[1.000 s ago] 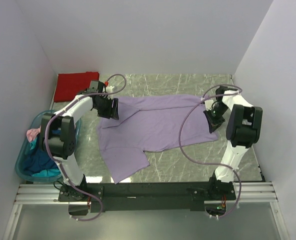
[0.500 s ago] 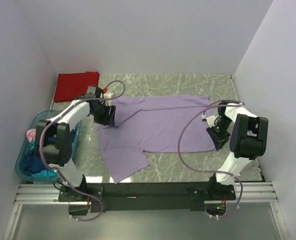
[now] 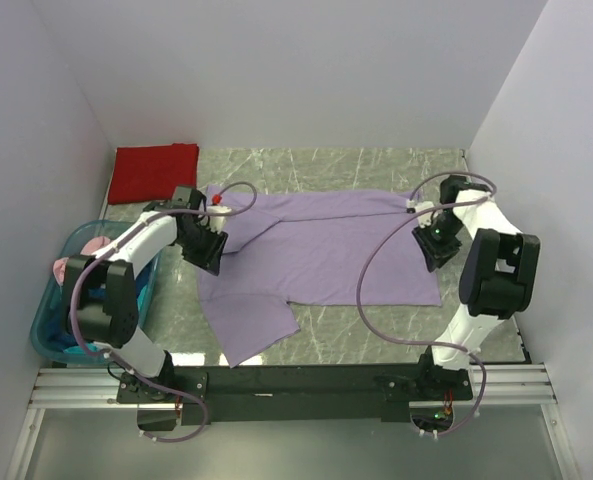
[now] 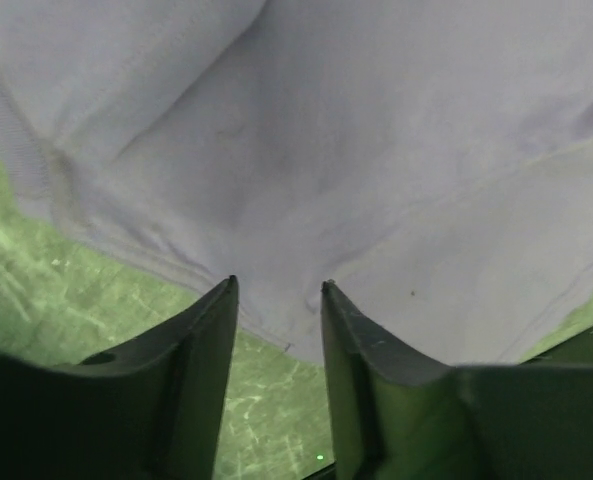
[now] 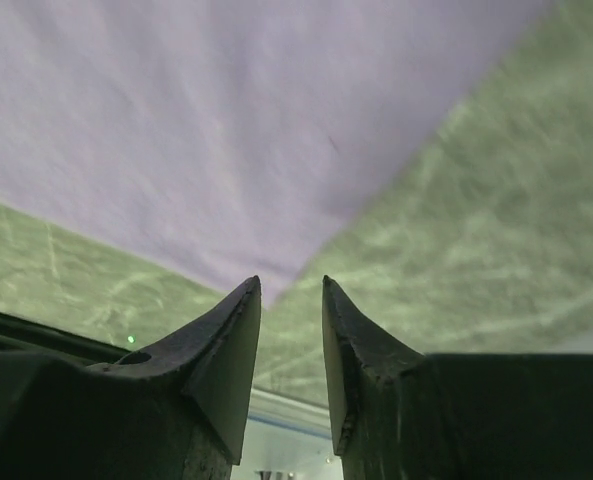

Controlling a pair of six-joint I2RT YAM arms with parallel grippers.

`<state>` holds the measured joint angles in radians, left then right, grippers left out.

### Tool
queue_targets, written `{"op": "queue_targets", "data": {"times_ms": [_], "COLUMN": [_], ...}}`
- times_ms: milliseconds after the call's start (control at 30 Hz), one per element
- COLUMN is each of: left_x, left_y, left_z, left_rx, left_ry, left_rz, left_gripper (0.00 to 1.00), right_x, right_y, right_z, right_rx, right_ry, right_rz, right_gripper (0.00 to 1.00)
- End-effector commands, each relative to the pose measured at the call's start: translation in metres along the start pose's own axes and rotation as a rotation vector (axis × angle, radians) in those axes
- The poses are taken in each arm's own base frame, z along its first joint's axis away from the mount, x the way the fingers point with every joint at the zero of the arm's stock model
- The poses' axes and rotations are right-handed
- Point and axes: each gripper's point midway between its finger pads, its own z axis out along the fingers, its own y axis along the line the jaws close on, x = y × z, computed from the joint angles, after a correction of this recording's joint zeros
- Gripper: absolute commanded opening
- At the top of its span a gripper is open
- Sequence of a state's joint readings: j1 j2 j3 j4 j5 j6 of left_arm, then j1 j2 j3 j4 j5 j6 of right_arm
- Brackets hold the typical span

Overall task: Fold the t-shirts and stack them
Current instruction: Fold the tshirt

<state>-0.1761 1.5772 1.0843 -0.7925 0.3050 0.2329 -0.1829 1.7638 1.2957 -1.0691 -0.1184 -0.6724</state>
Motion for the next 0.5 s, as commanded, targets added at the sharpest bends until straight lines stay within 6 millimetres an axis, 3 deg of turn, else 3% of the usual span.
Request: {"op": "queue_targets", "data": {"times_ms": [0, 167, 300, 467], "left_x": [0.013, 0.037, 0.068, 0.104], "left_y": [0.005, 0.004, -0.002, -0.011], "left_z": [0.015, 0.028, 0.035, 0.035], "left_rx": [-0.04, -0.062, -0.068, -0.064], "left_ry": [0.074, 0.156, 0.236, 0.323], "left_rz": [0.072, 0.095, 0.111, 0.144], "left_gripper": [0.43, 0.35, 0.27, 0.23], "right_x": [-0.017, -0.011, 0.007, 0.031], "right_y": [0.015, 0.021, 0.027, 0.034], "right_z": [0.018, 0.043, 0.059, 0.061], "right_rx": [-0.034, -0.03, -0.03, -0.018], "right_ry": [-0.011, 0.034, 0.092, 0.138], "right_rz": [-0.002, -0.019, -0.034, -0.078], "right_gripper": [0.38, 0.37, 0.37, 0.37]}}
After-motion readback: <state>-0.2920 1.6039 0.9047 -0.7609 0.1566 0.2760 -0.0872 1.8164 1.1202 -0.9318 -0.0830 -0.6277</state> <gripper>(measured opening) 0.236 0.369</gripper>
